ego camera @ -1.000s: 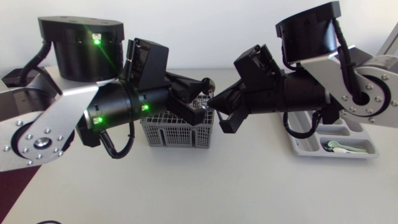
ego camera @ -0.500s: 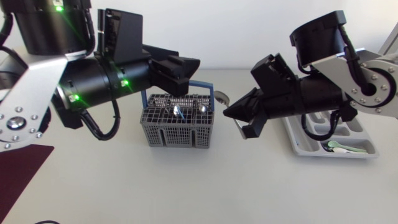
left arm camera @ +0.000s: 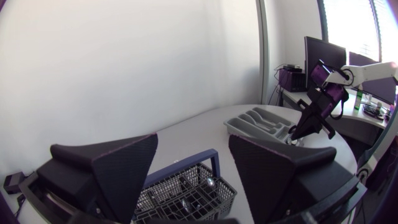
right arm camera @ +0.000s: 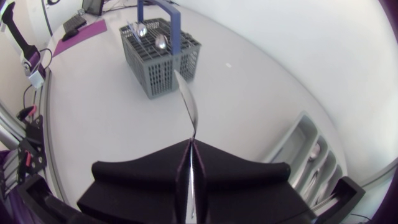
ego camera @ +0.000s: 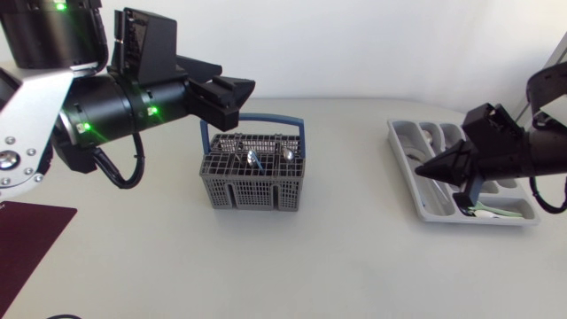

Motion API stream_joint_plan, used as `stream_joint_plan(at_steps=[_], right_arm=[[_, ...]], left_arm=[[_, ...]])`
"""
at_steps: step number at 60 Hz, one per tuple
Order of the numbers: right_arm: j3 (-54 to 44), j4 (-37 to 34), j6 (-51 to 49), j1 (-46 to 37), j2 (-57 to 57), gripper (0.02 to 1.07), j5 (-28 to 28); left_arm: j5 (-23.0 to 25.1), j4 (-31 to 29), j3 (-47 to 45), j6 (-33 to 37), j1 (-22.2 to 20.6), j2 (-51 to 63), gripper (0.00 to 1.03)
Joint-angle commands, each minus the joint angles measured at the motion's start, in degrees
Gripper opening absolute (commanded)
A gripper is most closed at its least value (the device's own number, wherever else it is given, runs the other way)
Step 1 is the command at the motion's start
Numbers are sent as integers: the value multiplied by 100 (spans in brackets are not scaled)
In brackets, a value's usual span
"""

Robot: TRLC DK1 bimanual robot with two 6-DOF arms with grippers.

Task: Transfer all utensils from the basket to the drawer tray.

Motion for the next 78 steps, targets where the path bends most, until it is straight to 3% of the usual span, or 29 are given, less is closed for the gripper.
stream_joint_plan(at_steps=[1,13,26,46,54,63,78], right_arm=[[163,-228,-1126,-661,417,8,-95],[743,-412,-2400,-1830,1375,8,-60],[1148,-289,-3384,-2358,2175,8,371],[1139,968,-3912,-2735,3107,8,1056],[734,1970,-4052,-2762,3256,8,1382],[576,2277,-4140,-2762,3388,8,1654],[409,2647,-4105,-2867,3423,45,1751]], left_arm=[[28,-72,-198,281,33,50,81],[28,-81,-445,545,33,181,81],[28,-125,-568,668,7,322,84],[28,-319,-708,712,-99,331,84],[28,-336,-779,756,-160,331,85],[28,-336,-787,765,-195,419,85],[28,-292,-840,818,-222,603,85]])
